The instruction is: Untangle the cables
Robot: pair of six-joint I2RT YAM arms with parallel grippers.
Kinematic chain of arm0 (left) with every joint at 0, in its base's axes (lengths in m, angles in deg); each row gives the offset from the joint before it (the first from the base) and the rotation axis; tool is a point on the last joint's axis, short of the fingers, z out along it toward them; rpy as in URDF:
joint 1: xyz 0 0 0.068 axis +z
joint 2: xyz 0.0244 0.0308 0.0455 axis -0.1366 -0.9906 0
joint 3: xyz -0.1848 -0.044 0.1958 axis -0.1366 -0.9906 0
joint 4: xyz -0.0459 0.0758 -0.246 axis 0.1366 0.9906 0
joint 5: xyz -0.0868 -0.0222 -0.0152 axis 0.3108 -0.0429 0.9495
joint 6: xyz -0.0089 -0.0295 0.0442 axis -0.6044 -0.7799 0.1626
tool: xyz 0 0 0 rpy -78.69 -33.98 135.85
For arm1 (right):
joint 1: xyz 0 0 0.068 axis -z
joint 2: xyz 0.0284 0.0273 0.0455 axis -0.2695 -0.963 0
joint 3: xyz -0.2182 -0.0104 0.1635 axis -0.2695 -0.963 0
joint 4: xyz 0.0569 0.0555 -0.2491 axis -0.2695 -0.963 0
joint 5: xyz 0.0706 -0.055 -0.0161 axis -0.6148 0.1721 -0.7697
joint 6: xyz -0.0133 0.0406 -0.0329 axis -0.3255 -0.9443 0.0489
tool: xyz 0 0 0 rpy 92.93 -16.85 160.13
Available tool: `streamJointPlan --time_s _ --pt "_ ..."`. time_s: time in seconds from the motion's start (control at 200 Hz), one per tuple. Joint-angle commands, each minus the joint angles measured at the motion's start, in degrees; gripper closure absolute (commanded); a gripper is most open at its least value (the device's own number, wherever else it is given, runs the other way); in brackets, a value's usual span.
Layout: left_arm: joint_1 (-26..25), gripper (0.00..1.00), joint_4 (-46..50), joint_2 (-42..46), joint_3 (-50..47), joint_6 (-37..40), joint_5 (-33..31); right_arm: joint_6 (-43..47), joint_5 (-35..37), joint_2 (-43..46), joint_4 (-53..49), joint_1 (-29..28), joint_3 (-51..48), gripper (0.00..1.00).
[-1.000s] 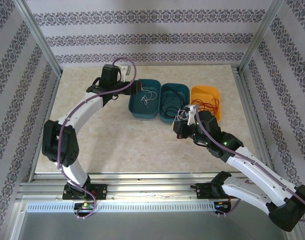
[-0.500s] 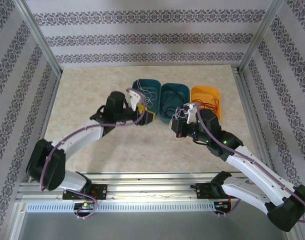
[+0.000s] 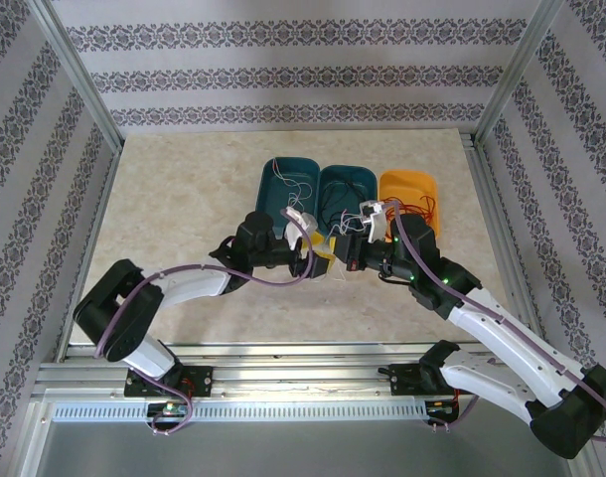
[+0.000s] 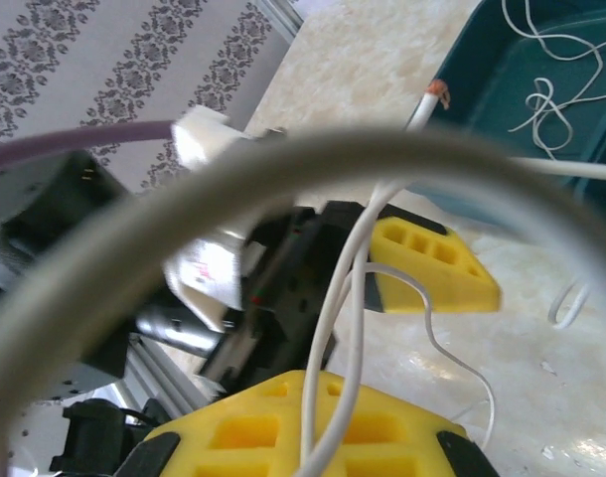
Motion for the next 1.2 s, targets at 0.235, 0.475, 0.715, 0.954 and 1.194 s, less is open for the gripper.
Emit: streamJointPlan --time_s 0.235,0.475,0.715,0.954,1.194 --pt "-0.7 1.00 -4.0 -0.8 2.1 -1.3 -8.5 0.5 1.0 1.0 -1.3 0.7 0.0 0.93" --pt "-0.3 1.00 10.2 8.1 2.7 3.2 -24.1 0.7 5.9 3.7 -6.4 1.7 -1.4 0.64" --pt "0.5 1.00 16.9 13.7 3.8 5.1 -28.5 -0.1 6.8 5.7 -7.2 3.8 -2.8 0.58" --pt "2.9 1.00 29.7 14.5 10.2 4.5 -35.7 0.3 10.5 4.3 -10.9 4.3 -2.9 0.57" --pt "8.6 1.00 41.3 5.5 22.7 2.1 -38.6 -0.5 15.8 0.6 -15.2 4.3 -2.4 0.54"
